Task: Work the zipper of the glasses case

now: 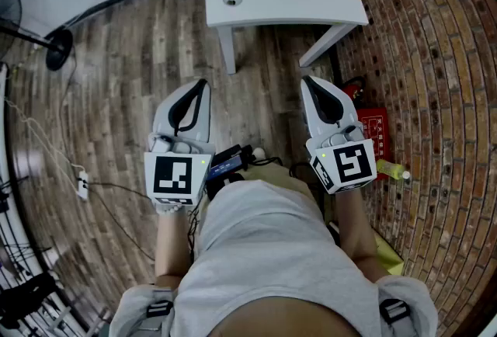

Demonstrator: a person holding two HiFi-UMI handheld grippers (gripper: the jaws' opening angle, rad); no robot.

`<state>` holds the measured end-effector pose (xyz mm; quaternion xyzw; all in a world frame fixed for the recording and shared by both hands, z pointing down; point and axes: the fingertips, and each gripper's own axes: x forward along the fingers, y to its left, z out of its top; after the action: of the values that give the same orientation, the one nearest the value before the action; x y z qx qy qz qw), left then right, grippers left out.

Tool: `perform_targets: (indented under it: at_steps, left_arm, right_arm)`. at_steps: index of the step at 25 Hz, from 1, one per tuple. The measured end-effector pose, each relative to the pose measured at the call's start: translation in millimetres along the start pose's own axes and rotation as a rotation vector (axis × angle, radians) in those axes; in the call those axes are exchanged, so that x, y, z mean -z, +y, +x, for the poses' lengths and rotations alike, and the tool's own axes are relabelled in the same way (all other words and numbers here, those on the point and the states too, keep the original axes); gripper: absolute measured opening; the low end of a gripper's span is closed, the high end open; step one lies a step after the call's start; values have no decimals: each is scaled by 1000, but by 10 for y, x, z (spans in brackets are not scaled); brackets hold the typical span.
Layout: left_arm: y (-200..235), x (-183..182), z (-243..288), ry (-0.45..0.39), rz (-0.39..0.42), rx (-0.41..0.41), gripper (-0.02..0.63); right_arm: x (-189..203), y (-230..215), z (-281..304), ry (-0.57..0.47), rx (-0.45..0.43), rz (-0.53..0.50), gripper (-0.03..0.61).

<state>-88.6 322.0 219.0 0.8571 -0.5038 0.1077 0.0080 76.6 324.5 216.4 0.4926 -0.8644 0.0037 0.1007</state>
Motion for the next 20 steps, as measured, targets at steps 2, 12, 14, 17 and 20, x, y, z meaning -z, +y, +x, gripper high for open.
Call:
perform_targets:
  at_steps: [2, 12, 14, 17, 20]
  left_arm:
    - [-4, -15, 14, -3, 1, -1, 15]
    - [-36, -25, 23, -4, 6, -2, 15]
    - [-41, -29, 32, -6, 5, -6, 15]
    - [-33, -62, 53, -19, 0, -18, 15]
    - [-46, -48, 67, -13, -19, -19, 5]
  right_arm:
    - [1, -15, 8, -1, -1, 3, 0]
    - [8, -20, 8, -3, -11, 4, 0]
    - [17, -38, 8, -3, -4, 12, 0]
    - [43, -80, 12, 1, 8, 42, 0]
    - [56, -111, -2, -1, 12, 59, 2]
